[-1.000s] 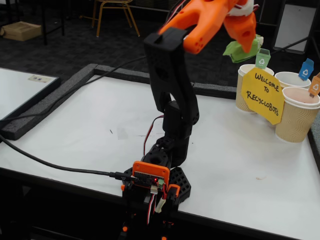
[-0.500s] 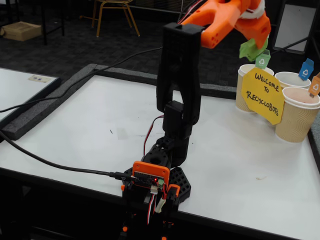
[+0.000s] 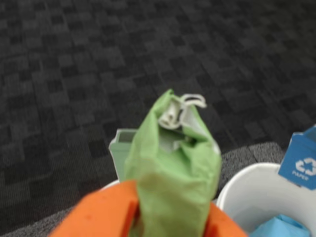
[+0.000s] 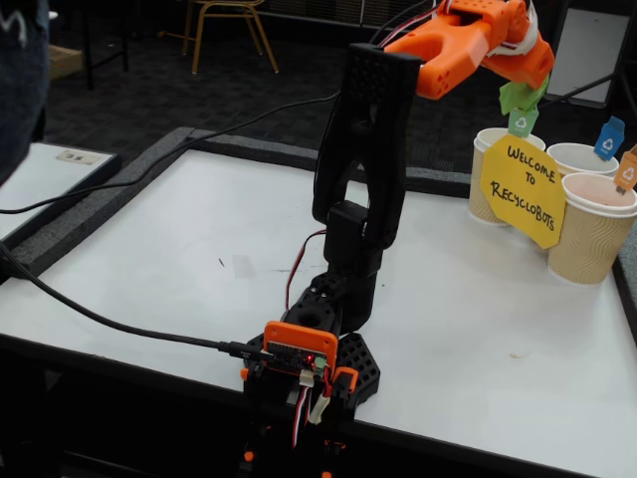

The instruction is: Sort rubbish by color.

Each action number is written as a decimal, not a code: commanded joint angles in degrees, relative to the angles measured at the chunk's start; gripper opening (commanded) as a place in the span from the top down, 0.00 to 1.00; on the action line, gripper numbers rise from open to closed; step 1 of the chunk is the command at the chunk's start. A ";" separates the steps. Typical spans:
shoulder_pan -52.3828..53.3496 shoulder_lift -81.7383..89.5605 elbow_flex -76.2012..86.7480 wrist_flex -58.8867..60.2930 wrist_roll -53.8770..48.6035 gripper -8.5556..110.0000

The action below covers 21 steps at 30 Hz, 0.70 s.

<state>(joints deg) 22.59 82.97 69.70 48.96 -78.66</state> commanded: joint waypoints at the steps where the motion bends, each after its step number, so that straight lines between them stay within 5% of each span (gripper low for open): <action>1: -0.53 2.46 -7.73 -4.39 -1.05 0.89; 10: 0.35 2.46 -5.98 -6.33 -1.05 0.77; 21: 1.49 3.52 -7.03 1.32 -0.53 0.85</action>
<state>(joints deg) 23.03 82.97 69.70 46.76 -79.01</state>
